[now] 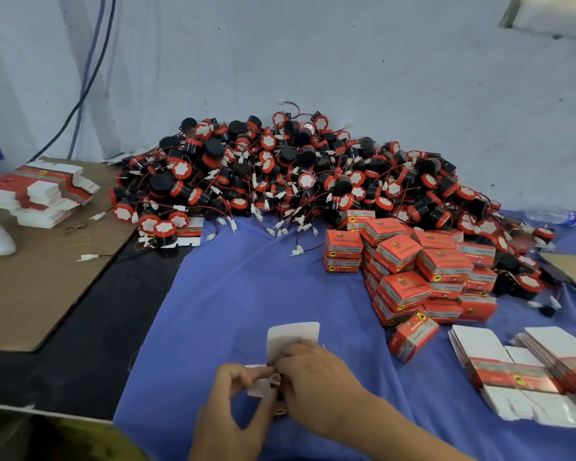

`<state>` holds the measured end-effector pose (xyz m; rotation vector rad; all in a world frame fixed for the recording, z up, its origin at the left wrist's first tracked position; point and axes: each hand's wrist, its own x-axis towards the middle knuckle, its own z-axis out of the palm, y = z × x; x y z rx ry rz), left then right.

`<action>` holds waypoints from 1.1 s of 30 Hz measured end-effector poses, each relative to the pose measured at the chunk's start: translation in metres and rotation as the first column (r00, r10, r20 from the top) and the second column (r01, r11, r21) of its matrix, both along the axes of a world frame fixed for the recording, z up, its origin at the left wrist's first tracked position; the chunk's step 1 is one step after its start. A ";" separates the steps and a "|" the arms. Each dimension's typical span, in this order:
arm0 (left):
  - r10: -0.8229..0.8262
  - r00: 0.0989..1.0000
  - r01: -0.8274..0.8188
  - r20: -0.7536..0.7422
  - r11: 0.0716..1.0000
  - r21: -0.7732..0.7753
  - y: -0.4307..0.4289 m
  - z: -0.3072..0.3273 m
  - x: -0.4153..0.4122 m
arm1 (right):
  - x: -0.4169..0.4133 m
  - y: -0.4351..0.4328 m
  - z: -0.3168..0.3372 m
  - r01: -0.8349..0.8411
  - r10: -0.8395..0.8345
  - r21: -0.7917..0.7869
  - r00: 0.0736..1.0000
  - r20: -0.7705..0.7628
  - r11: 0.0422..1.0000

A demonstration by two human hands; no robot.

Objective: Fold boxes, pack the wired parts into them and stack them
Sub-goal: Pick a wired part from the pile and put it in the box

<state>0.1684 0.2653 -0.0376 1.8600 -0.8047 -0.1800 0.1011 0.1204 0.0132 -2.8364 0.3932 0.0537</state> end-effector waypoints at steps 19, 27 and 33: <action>-0.117 0.906 -0.021 0.407 0.947 0.320 -0.018 0.018 -0.005 | -0.048 -0.010 -0.050 0.150 -0.501 0.580 0.699 0.511 0.801; -0.031 0.990 -0.030 0.135 0.903 0.428 -0.024 0.020 -0.001 | -0.041 -0.005 -0.052 0.139 -0.719 0.842 0.602 0.346 0.522; 0.184 0.832 -0.178 -0.523 0.982 0.063 -0.046 0.024 -0.009 | -0.033 -0.010 -0.059 0.153 -0.722 0.884 0.645 0.250 0.442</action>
